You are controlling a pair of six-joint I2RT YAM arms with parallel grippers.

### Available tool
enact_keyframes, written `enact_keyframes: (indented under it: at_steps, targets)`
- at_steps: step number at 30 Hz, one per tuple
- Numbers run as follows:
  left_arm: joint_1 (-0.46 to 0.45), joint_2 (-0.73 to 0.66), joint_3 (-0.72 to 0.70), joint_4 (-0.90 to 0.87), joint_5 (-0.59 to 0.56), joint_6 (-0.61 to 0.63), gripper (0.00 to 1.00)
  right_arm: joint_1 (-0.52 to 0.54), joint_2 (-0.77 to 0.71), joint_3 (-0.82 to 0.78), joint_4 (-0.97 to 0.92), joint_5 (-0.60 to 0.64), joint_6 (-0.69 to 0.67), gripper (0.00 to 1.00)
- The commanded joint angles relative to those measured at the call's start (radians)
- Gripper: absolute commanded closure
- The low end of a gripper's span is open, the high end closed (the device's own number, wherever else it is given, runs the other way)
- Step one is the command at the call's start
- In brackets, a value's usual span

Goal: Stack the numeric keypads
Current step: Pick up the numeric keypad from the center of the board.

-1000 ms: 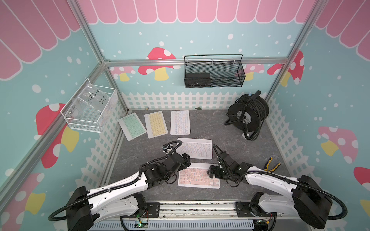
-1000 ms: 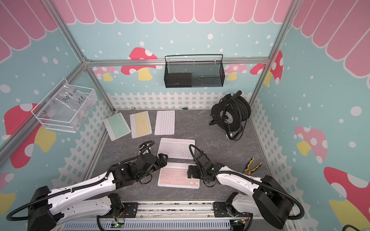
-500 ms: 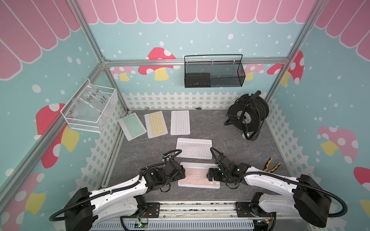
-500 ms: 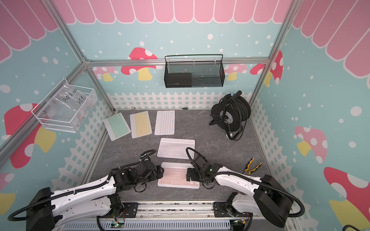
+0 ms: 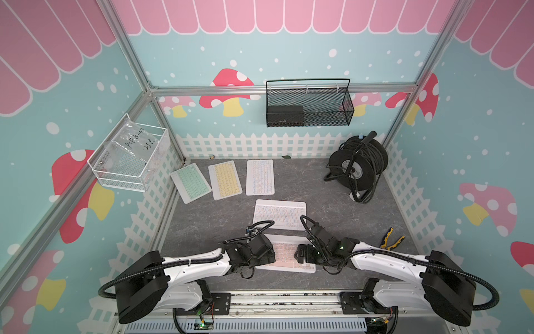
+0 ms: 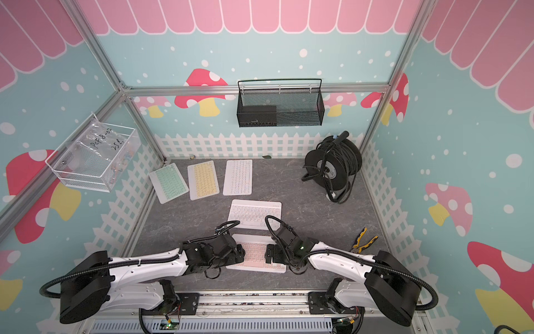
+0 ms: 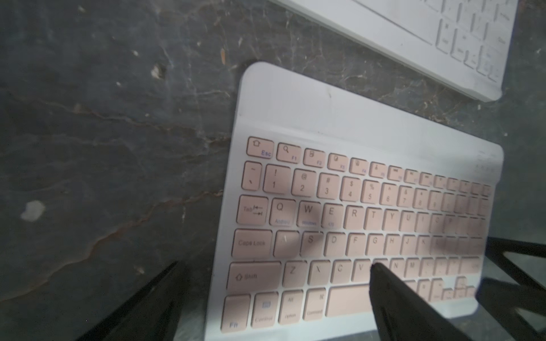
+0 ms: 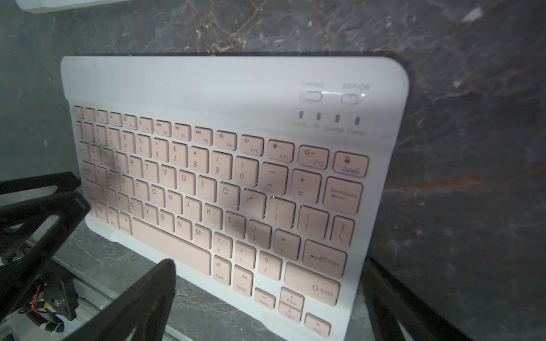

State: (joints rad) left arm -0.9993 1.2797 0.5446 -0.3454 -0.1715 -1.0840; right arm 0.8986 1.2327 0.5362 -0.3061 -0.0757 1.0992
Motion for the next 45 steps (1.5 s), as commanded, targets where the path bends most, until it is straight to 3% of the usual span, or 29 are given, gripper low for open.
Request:
enact_keyframes:
  at_steps: [1, 8, 13, 23, 28, 34, 45]
  targets:
    - [-0.015, 0.057, 0.007, 0.001, -0.004, -0.009, 0.01, 0.016, 0.024, -0.052, 0.013, -0.053, 0.053, 0.01]
    - [-0.039, 0.125, 0.011, 0.237, 0.137, 0.044, 0.01, 0.028, 0.059, -0.056, 0.083, -0.079, 0.047, 0.0]
    - [-0.081, 0.015, 0.027, 0.412, 0.2, 0.096, 0.01, 0.029, 0.056, -0.085, 0.214, -0.13, 0.043, 0.0]
    - [-0.079, -0.27, -0.051, 0.472, 0.205, 0.051, 0.0, 0.029, -0.018, -0.077, 0.225, -0.122, 0.036, 0.0]
    - [-0.078, -0.348, -0.161, 0.64, 0.2, -0.008, 0.0, 0.029, -0.034, -0.098, 0.235, -0.125, 0.044, 0.01]
    - [-0.076, -0.397, -0.26, 0.834, 0.205, -0.071, 0.0, 0.029, -0.079, -0.124, 0.234, -0.123, 0.05, 0.0]
    - [-0.076, -0.433, -0.307, 1.015, 0.261, -0.12, 0.0, 0.016, -0.218, -0.182, 0.234, -0.104, 0.066, 0.0]
